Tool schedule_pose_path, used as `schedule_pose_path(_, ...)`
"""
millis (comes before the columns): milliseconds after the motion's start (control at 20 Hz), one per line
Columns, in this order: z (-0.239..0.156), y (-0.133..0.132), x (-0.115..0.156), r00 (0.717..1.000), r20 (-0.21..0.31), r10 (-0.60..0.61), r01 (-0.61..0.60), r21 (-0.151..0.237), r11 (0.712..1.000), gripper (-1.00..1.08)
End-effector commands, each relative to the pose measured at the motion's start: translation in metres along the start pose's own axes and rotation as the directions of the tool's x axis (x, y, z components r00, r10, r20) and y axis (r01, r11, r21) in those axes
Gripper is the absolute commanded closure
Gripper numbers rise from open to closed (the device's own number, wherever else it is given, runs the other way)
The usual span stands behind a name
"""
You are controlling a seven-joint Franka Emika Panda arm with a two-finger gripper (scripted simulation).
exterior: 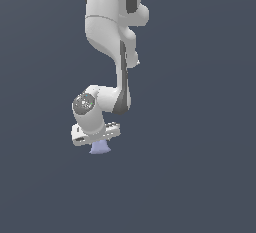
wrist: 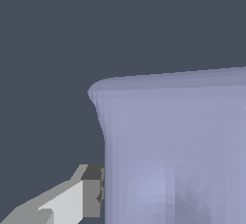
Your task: Pick up the object and move it to a goal position.
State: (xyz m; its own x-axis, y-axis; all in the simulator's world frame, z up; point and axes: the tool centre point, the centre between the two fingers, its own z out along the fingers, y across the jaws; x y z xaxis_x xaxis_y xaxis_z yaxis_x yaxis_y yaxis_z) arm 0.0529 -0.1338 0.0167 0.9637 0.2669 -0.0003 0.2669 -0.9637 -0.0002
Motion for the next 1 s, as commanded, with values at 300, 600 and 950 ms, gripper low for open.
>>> schedule_pose_path(300, -0.006, -0.005, 0.001, 1.0, 0.0, 0.0, 0.0, 0.0, 1.0, 1.08)
schedule_pose_path(600, -0.029, -0.026, 0.004, 1.0, 0.0, 0.0, 0.0, 0.0, 1.0, 1.08)
schedule_pose_path(950, -0.083, -0.075, 0.013, 1.0, 0.0, 0.0, 0.0, -0.001, 1.0, 1.08)
